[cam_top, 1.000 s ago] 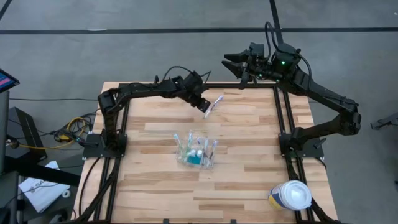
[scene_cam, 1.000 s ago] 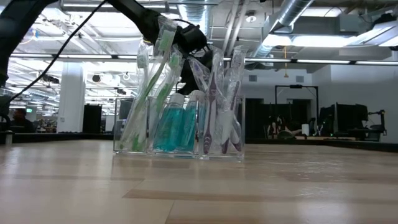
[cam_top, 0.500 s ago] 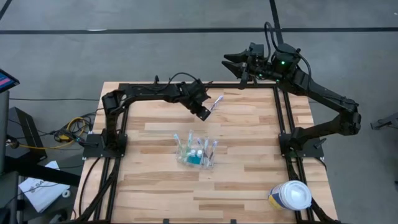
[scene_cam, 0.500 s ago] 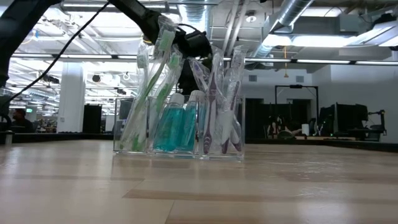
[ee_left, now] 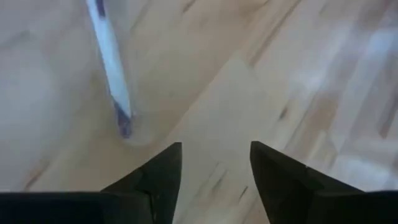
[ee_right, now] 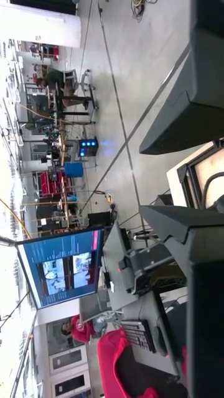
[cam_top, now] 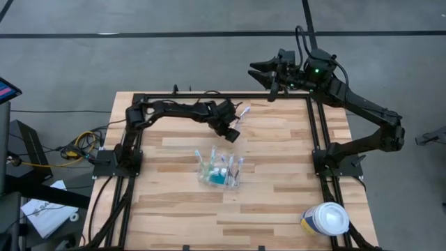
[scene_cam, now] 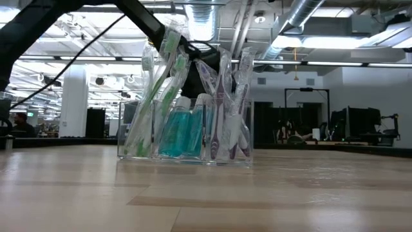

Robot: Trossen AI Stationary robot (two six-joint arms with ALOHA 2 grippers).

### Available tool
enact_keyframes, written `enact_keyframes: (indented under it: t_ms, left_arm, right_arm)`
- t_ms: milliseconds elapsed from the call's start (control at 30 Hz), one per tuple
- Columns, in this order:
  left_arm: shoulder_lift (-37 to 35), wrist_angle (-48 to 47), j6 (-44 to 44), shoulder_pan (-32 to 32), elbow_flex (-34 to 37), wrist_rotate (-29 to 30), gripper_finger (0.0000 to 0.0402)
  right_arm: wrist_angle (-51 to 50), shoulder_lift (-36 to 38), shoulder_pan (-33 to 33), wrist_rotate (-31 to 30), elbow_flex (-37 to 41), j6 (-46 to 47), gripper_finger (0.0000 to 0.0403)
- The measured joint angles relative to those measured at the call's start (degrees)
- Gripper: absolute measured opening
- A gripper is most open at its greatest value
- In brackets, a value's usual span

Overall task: Pick & Place toothbrushing station
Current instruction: Put the purple toothbrush into the transparent organizer

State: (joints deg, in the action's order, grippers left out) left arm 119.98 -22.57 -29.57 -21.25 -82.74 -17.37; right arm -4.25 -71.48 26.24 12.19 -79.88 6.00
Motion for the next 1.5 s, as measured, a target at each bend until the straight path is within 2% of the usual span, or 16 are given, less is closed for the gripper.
enact_keyframes:
  t_ms: [167, 333, 800, 933, 1100, 1267, 1367, 1500]
  left_arm:
    - [1.9, 0.3, -1.1, -0.4, 0.0, 0.1, 0.0155]
    - [-2.2, 1.0, -1.0, -0.5, -0.3, 0.0, 0.0139]
    - [-2.7, 0.9, 0.8, -2.8, 0.3, 6.4, 0.0163]
    - [-1.4, 1.2, 0.8, -3.6, 0.3, 6.8, 0.0163]
    - [1.5, 0.9, 0.8, -3.2, 0.4, 4.3, 0.0163]
    - [1.7, 1.3, 1.9, -3.2, 0.3, 5.1, 0.0161]
    - [2.0, 1.2, 2.0, -3.4, 0.3, 5.5, 0.0134]
    - [2.6, 1.3, 2.3, -3.9, 0.4, 5.8, 0.0033]
  right_arm:
    - [-0.1, 0.0, -1.2, 0.0, 0.0, 0.0, 0.0134]
    - [-0.5, 0.0, -1.8, 0.1, 0.0, 0.0, 0.0133]
    - [-0.5, 0.0, -0.9, 1.3, 0.0, -0.4, 0.0133]
    - [-0.5, 0.0, -0.9, 1.5, 0.0, -0.4, 0.0133]
    - [-0.5, 0.0, -0.9, 1.5, 0.0, -0.4, 0.0133]
    - [-0.5, 0.0, -0.9, 1.5, 0.0, -0.4, 0.0133]
    - [-0.5, 0.0, -0.9, 1.4, 0.0, -0.4, 0.0133]
    - [-0.5, 0.0, -0.9, 1.4, 0.0, -0.4, 0.0133]
